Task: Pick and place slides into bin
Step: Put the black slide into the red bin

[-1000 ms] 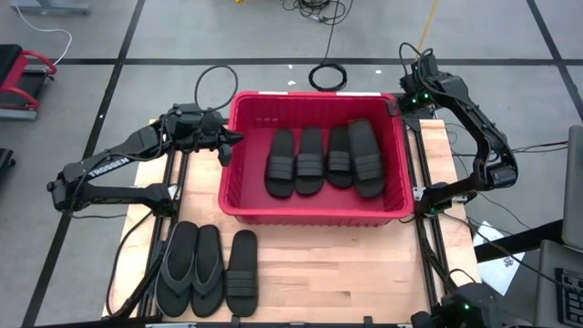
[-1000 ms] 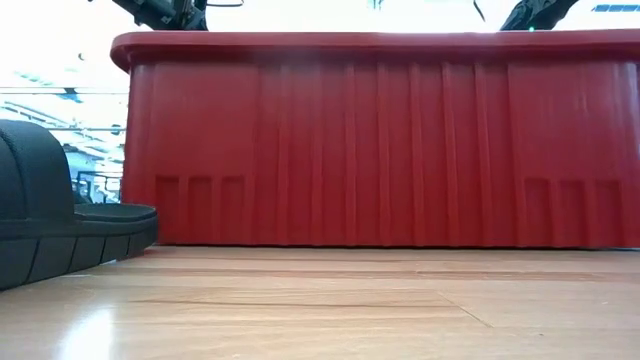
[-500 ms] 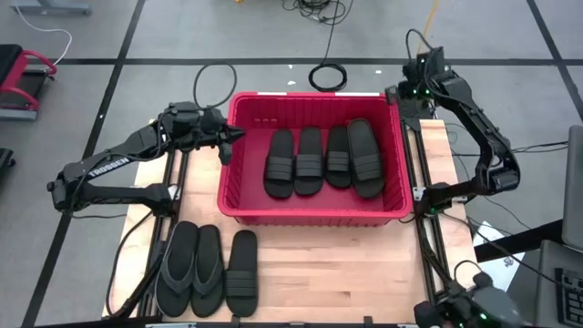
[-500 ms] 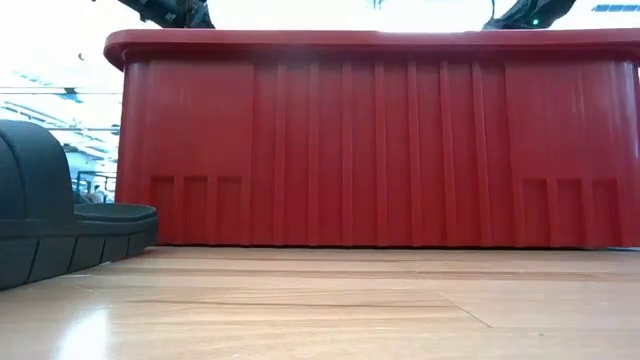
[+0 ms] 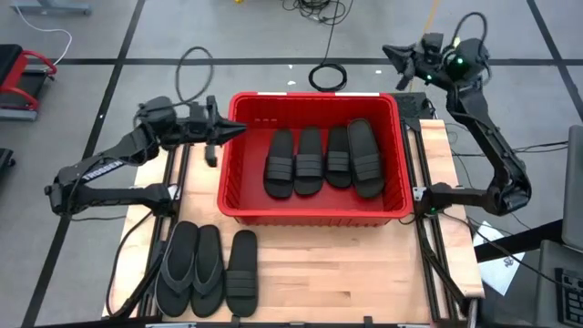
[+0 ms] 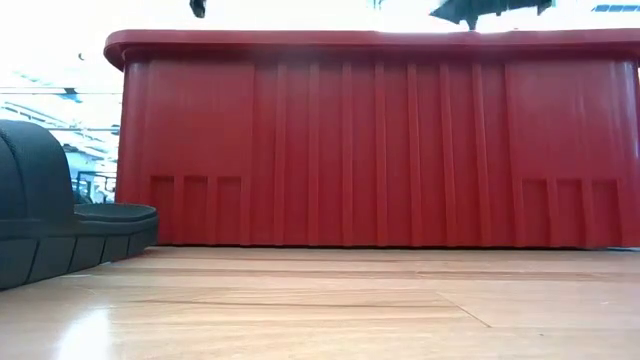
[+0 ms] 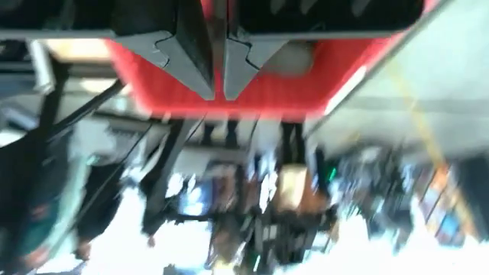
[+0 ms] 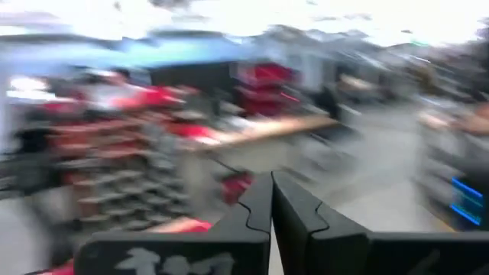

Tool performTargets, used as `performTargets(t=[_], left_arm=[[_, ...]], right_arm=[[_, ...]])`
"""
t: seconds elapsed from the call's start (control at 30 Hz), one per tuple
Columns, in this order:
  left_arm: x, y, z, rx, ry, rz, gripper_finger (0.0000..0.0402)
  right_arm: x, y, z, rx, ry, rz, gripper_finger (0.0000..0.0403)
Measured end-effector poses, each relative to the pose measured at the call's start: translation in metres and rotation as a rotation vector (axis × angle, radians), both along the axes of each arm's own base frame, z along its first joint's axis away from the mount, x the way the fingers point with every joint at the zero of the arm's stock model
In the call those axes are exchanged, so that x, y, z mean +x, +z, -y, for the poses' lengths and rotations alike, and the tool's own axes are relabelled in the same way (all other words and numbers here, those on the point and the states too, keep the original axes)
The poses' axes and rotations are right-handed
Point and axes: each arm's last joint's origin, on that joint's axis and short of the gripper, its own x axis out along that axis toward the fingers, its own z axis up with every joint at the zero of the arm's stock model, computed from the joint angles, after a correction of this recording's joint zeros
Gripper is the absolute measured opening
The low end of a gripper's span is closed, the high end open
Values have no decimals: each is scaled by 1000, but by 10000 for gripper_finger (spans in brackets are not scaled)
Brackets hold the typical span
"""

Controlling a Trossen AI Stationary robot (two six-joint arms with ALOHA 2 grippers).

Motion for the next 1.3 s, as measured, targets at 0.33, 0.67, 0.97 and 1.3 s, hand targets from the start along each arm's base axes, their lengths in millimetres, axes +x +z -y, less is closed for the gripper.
performTargets(t=[0.33, 0.67, 0.97, 1.3], left_arm=[[-30, -1, 28, 45, -103, 121, 2], [-51, -41, 38, -87, -124, 268, 0], [-52, -39, 35, -190, -21, 314, 0], [-48, -32, 38, -268, 26, 410, 0]], right_arm=[[66, 21, -88, -123, 422, 109, 0], [90, 12, -150, -112, 422, 1, 0], [94, 19, -186, -167, 587, -113, 0], [85, 12, -220, -256, 735, -441, 0]])
